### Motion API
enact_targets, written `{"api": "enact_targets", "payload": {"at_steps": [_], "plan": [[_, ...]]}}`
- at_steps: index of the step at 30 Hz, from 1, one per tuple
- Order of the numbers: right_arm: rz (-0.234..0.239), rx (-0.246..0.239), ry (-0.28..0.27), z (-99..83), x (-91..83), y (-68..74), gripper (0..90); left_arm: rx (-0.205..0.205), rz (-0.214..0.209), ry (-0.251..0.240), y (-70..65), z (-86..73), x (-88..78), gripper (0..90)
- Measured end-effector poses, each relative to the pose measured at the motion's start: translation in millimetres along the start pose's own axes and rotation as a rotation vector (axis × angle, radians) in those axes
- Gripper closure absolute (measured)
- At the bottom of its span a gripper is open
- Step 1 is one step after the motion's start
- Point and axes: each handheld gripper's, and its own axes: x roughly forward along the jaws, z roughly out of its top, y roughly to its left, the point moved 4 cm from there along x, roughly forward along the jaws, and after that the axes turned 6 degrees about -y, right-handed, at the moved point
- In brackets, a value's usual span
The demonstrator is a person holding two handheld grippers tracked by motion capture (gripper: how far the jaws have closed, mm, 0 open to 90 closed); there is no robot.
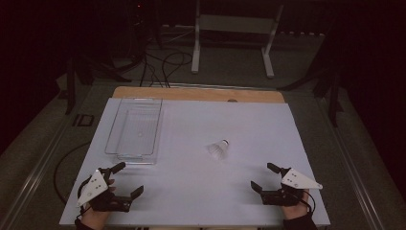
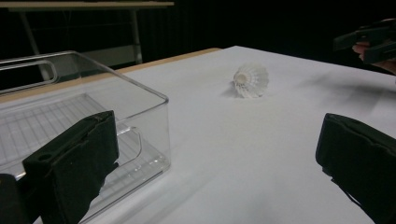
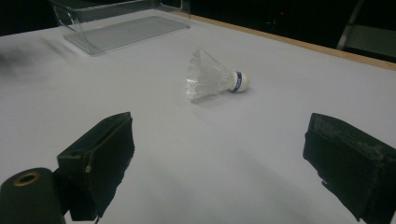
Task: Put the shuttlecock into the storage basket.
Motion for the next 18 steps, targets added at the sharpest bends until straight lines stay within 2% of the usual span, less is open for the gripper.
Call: {"api": "enact_targets", "payload": {"at_steps": [5,10,14,18], "plan": [[0.001,-0.01,-0.017,2.3,-0.5,1.2,8.7,-0.008,-0.005,0.0,-0.5,1.3,-1.0,0.0],[0.012,-0.014,-0.012,2.5,-0.1,2.6,8.7,-0.011,-0.014,0.002,-0.4,2.6,-0.7,0.0],[0.018,-0.012,-0.017,3.6,-0.5,3.6,8.7,-0.011,-0.04,0.034,-2.5,1.5,1.7,0.0],[0.017,-0.011,-0.02,4.3,-1.1,4.0,8.7,-0.007,-0.039,0.051,-1.7,1.6,1.9,0.0]]}}
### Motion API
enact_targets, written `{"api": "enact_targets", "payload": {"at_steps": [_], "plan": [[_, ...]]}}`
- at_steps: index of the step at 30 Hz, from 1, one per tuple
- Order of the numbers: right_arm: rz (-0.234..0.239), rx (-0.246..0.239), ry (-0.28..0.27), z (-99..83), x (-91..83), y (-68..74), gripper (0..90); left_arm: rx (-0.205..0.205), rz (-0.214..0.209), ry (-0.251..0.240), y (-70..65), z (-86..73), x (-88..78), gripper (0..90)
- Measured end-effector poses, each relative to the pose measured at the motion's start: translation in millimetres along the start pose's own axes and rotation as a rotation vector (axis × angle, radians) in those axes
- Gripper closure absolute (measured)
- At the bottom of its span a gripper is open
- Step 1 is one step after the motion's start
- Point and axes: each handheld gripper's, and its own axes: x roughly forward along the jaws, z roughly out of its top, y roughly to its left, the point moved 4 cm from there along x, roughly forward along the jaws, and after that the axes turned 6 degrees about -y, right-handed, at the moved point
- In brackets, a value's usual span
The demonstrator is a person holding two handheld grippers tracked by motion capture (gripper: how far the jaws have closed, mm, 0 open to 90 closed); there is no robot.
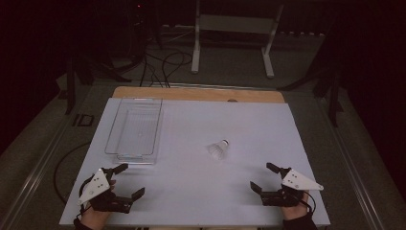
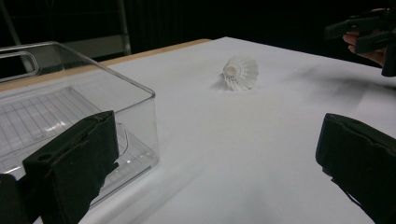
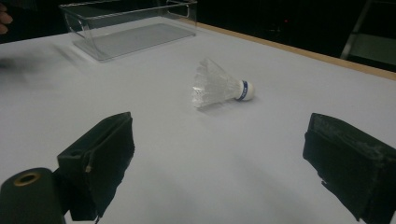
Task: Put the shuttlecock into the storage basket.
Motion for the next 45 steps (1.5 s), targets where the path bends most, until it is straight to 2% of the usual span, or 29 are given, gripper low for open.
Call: {"api": "enact_targets", "payload": {"at_steps": [12,16,18,20,24,28,33,35,41,43,45], "plan": [[0.009,0.007,0.009,-1.1,0.9,-0.1,8.7,-0.007,-0.014,0.046,1.1,0.4,-0.5,0.0],[0.009,0.012,0.012,-1.4,1.2,0.0,8.7,-0.013,-0.015,0.051,0.7,5.1,-1.9,0.0],[0.008,0.014,0.01,-1.0,1.1,0.1,9.1,0.003,-0.01,0.059,-0.1,9.6,-2.9,0.0],[0.01,0.02,0.001,0.5,0.0,0.9,9.3,0.042,0.013,0.076,0.4,14.7,-4.3,0.0],[0.007,0.012,-0.009,3.5,-1.3,2.2,9.3,0.027,0.015,0.119,3.8,23.9,-6.0,0.0],[0.002,0.012,-0.012,4.4,-1.8,2.2,9.3,0.02,-0.012,0.198,0.9,29.4,-4.2,0.0],[0.004,0.012,-0.01,4.6,-1.5,2.4,9.3,0.008,-0.002,0.271,0.8,38.1,-2.1,0.0],[0.005,0.012,-0.01,4.7,-1.5,2.5,9.3,0.007,0.005,0.28,1.1,40.1,-1.6,0.0],[-0.003,0.01,-0.013,5.5,-2.4,1.7,9.3,-0.003,0.024,0.422,-1.0,48.3,3.9,0.0],[-0.005,0.011,-0.016,5.5,-2.8,0.5,9.3,-0.022,-0.005,0.458,-2.6,47.8,7.0,0.0],[-0.004,0.014,-0.015,5.3,-2.7,0.4,9.3,-0.007,-0.022,0.487,-4.5,47.2,9.5,0.0]]}}
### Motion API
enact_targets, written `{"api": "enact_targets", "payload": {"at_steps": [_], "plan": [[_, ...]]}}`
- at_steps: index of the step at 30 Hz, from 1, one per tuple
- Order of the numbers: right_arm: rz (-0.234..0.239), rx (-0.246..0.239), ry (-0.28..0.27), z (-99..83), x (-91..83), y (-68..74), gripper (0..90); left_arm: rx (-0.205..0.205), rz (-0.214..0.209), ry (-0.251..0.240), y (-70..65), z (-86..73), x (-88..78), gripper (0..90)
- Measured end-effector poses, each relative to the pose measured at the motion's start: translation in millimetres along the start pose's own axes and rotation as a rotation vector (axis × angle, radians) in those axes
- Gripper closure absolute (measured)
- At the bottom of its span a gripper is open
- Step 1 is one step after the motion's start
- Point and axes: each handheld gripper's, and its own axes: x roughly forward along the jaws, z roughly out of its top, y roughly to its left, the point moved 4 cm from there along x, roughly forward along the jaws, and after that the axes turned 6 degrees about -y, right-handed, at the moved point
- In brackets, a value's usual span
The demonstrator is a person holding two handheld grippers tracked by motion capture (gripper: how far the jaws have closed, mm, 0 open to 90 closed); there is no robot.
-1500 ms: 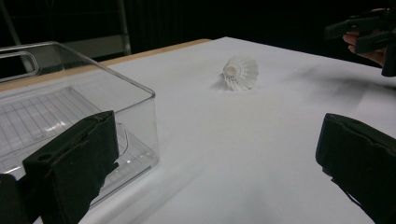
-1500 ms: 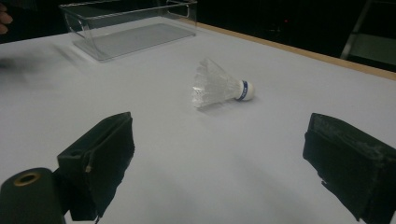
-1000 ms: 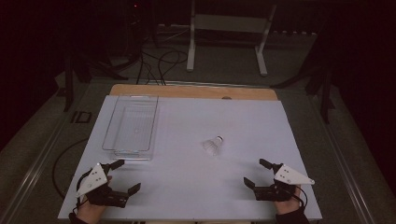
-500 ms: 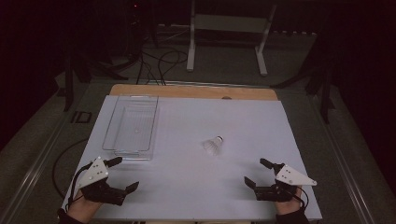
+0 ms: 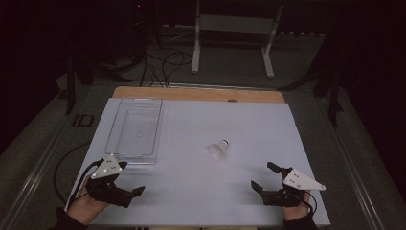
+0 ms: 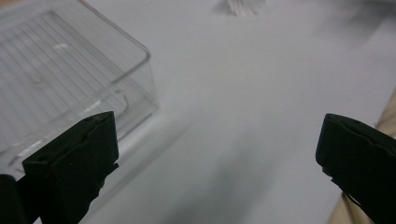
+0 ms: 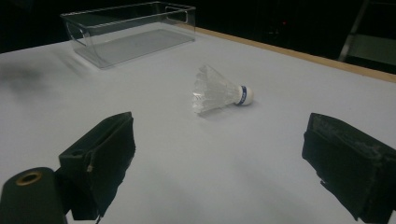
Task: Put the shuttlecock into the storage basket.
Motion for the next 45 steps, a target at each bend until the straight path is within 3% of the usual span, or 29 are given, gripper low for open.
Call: {"api": "enact_targets", "payload": {"at_steps": [6,16,18,25,28,38,45], "plan": [[-0.004,-0.005,-0.004,1.5,-0.7,0.9,9.3,0.02,-0.018,0.1,-3.1,0.5,7.3,0.0],[0.004,-0.003,-0.002,1.5,-0.3,1.5,9.3,0.01,-0.019,0.202,-0.9,-0.8,15.1,0.0],[0.008,-0.005,-0.001,1.3,0.3,1.7,9.3,0.022,-0.032,0.25,-2.9,-1.5,19.4,0.0],[0.012,-0.004,0.006,0.8,0.7,2.2,9.3,0.05,-0.054,0.317,-6.4,1.7,24.5,0.0],[0.018,-0.001,0.01,0.3,1.3,2.8,9.3,0.066,-0.066,0.372,-8.1,2.3,28.7,0.0],[0.016,-0.005,0.014,0.2,1.6,2.6,9.3,0.07,-0.067,0.464,-7.4,2.1,38.4,0.0],[0.021,-0.01,0.023,-0.3,2.7,3.7,9.3,0.05,-0.069,0.517,-7.3,4.3,47.7,0.0]]}}
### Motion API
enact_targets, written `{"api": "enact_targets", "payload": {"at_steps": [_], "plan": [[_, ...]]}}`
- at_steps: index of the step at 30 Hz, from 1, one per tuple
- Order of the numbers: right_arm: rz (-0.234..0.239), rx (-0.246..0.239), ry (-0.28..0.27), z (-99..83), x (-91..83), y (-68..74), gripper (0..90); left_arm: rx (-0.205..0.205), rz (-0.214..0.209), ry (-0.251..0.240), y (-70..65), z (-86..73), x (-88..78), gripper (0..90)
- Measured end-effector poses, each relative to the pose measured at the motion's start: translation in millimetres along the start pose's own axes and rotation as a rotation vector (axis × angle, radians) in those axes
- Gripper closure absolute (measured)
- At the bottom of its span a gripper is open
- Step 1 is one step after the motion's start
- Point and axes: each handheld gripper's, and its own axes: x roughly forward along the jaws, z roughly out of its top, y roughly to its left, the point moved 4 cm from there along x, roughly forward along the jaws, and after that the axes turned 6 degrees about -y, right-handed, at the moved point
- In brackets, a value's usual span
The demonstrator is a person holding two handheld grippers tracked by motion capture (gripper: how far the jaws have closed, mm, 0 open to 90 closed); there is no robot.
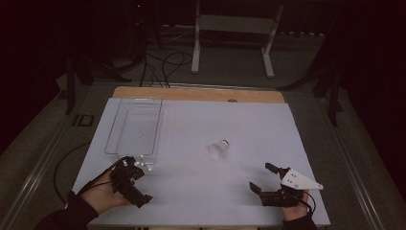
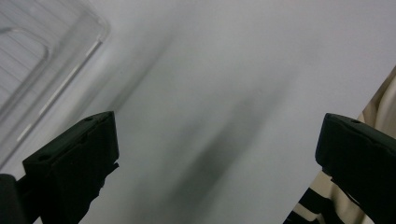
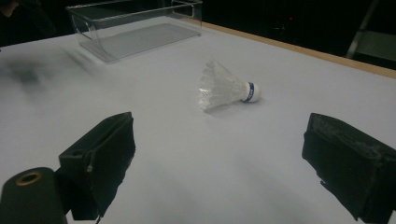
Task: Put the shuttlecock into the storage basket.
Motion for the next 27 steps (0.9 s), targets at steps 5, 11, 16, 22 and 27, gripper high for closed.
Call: {"api": "enact_targets", "payload": {"at_steps": [5,11,16,22,27], "plan": [[0.002,0.005,0.002,-0.1,-0.3,-0.2,9.3,0.008,-0.005,0.047,-1.1,7.9,3.4,0.0],[0.003,0.002,0.002,0.2,-0.1,0.2,9.3,0.019,-0.02,0.049,-1.3,19.9,3.5,0.0],[0.002,0.003,0.006,-0.3,0.1,-0.3,9.3,0.012,-0.027,0.077,-0.1,25.3,9.0,0.0],[0.002,0.005,0.006,-0.2,0.0,-0.1,9.3,0.032,-0.038,0.071,-4.8,34.5,12.8,0.0],[0.004,0.002,0.011,-0.9,0.7,-0.2,9.3,0.054,-0.056,0.088,-10.3,44.5,15.1,0.0]]}}
